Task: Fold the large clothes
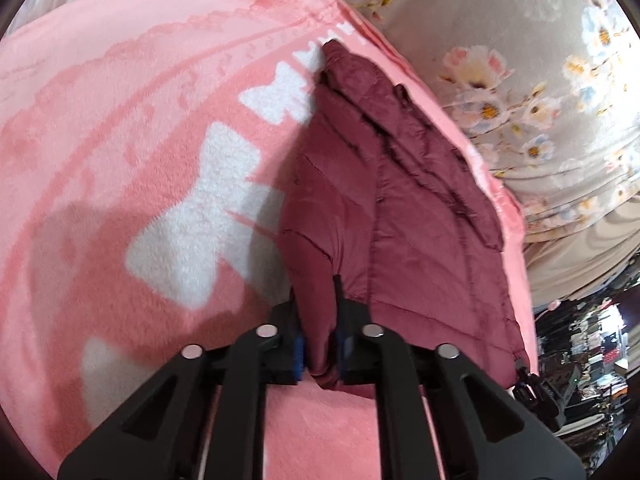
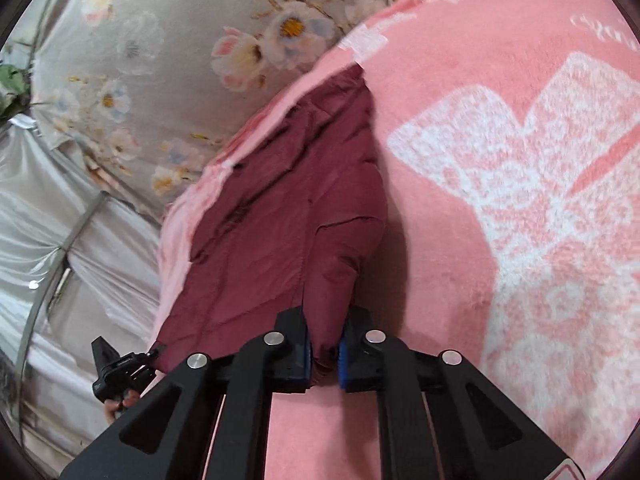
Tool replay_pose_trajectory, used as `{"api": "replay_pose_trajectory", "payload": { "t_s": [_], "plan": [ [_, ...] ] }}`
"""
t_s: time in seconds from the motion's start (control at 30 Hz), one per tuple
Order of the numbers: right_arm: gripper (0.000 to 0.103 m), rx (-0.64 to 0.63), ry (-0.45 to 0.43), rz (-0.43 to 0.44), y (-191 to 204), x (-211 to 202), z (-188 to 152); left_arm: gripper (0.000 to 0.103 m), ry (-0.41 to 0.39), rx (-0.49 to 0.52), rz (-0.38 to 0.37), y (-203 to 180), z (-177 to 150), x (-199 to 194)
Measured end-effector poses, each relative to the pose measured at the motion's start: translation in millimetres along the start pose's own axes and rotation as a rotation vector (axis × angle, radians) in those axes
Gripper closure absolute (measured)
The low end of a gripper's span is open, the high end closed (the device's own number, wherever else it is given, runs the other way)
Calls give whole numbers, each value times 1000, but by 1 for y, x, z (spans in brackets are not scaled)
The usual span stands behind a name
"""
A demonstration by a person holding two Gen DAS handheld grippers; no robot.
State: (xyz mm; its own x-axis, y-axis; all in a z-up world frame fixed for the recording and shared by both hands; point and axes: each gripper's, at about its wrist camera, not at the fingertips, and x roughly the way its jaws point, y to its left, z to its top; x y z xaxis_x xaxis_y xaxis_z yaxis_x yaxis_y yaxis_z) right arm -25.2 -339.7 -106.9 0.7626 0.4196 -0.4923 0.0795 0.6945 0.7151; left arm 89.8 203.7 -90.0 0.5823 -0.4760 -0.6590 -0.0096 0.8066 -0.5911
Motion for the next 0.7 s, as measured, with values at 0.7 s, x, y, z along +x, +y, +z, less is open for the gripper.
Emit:
{"api": "replay_pose_trajectory", "payload": {
  "t_s": [0.7],
  "plan": [
    [97, -265, -359, 133, 128, -145, 49, 98, -344, 236, -93, -113, 21, -201]
  ]
}}
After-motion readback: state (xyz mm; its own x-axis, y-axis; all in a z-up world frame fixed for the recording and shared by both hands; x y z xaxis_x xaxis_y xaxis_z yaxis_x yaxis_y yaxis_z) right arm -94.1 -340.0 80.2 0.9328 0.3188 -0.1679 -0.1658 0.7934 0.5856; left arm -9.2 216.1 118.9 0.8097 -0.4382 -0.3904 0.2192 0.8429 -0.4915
